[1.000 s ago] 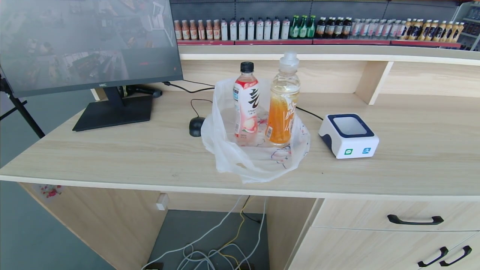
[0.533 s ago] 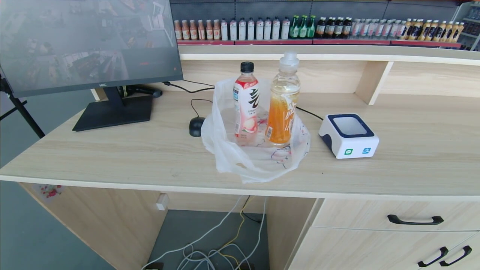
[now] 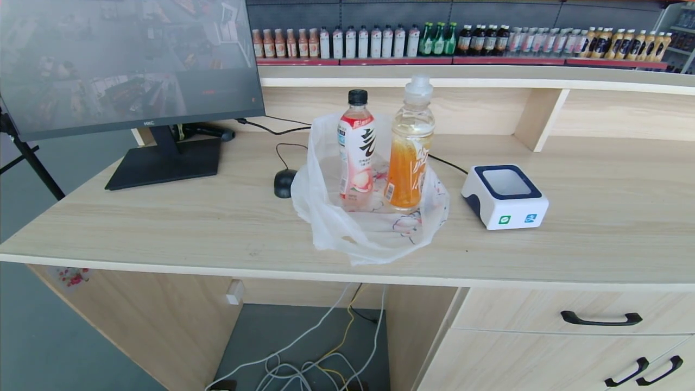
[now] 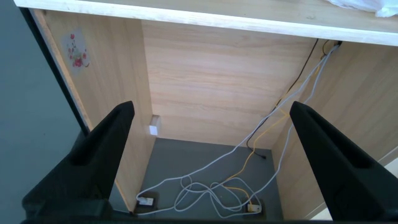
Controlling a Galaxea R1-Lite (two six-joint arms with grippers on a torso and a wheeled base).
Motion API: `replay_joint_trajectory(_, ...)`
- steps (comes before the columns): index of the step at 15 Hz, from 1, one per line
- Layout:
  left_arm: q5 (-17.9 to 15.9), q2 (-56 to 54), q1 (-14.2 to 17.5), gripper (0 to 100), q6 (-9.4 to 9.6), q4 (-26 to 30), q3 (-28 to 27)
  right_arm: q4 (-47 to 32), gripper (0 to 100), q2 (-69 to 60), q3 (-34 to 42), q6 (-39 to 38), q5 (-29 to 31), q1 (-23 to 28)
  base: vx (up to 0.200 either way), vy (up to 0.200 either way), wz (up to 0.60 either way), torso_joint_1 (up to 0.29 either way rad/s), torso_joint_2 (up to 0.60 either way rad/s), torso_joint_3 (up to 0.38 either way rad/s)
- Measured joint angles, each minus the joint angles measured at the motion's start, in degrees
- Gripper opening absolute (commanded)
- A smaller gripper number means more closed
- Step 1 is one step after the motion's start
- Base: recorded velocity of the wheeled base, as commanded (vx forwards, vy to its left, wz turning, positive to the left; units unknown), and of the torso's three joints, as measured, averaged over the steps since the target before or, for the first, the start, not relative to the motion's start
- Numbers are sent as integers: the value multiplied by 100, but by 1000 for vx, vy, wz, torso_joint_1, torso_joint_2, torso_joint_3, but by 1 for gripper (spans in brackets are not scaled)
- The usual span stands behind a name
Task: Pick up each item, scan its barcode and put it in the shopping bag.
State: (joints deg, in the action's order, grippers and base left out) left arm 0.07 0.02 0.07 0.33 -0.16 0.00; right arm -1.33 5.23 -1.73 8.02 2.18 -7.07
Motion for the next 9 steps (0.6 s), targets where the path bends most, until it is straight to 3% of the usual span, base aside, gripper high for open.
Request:
replay_joint_trajectory(3, -2, 0, 0, 100, 0, 0, 0, 2, 100, -129, 0, 5, 9, 512, 0, 0, 0, 0, 0, 0)
replay_joint_trajectory(9, 0, 0, -2, 100, 0, 0, 0, 173, 100, -513, 41, -121, 11, 658, 0, 0, 0, 0, 0, 0)
